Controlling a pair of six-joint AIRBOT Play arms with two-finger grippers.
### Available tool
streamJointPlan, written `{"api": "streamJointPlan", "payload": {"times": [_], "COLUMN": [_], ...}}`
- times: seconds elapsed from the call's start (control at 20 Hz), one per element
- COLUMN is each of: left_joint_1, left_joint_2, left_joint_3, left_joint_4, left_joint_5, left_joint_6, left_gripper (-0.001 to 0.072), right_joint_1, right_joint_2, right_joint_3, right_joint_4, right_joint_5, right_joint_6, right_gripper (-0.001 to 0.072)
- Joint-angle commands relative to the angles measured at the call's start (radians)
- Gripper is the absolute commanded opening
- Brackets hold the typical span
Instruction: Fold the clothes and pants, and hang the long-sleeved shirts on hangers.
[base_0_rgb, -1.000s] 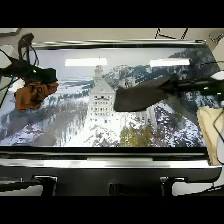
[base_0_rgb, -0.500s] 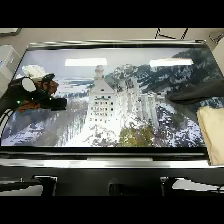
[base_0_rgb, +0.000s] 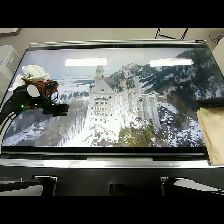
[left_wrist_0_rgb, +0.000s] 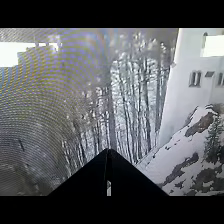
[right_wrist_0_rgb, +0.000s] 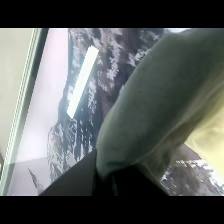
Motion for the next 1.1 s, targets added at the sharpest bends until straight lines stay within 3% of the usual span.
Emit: {"api": "streamJointPlan", "payload": {"times": [0.0,0.1,0.3,0.55,0.75,1.05], "left_joint_1": [0.000,0.000,0.000,0.000,0.000,0.000], "left_joint_2": [0.002,0.002,0.002,0.008,0.016,0.031], "left_joint_3": [-0.003,-0.002,-0.002,-0.002,0.000,0.000], "left_joint_4": [0.000,0.000,0.000,-0.001,0.000,-0.012], "left_joint_5": [0.011,0.018,0.016,-0.001,-0.042,-0.045], "left_joint_6": [0.003,0.003,0.003,0.002,0.002,-0.012], "left_gripper": [0.0024,0.0024,0.0023,0.0024,0.0024,0.0024], "right_joint_1": [-0.065,-0.090,-0.090,-0.091,-0.091,-0.090], "right_joint_2": [0.008,0.009,0.009,0.084,0.098,0.098], "right_joint_3": [0.001,0.001,-0.024,-0.264,-0.429,-0.528], "right_joint_4": [-0.037,-0.097,-0.386,-0.745,-0.769,-0.829], "right_joint_5": [0.130,0.217,0.341,0.278,0.177,0.142], "right_joint_6": [0.021,0.028,0.053,0.056,0.058,0.058], "right_gripper": [0.0046,0.0046,0.0047,0.0048,0.0048,0.0054]}}
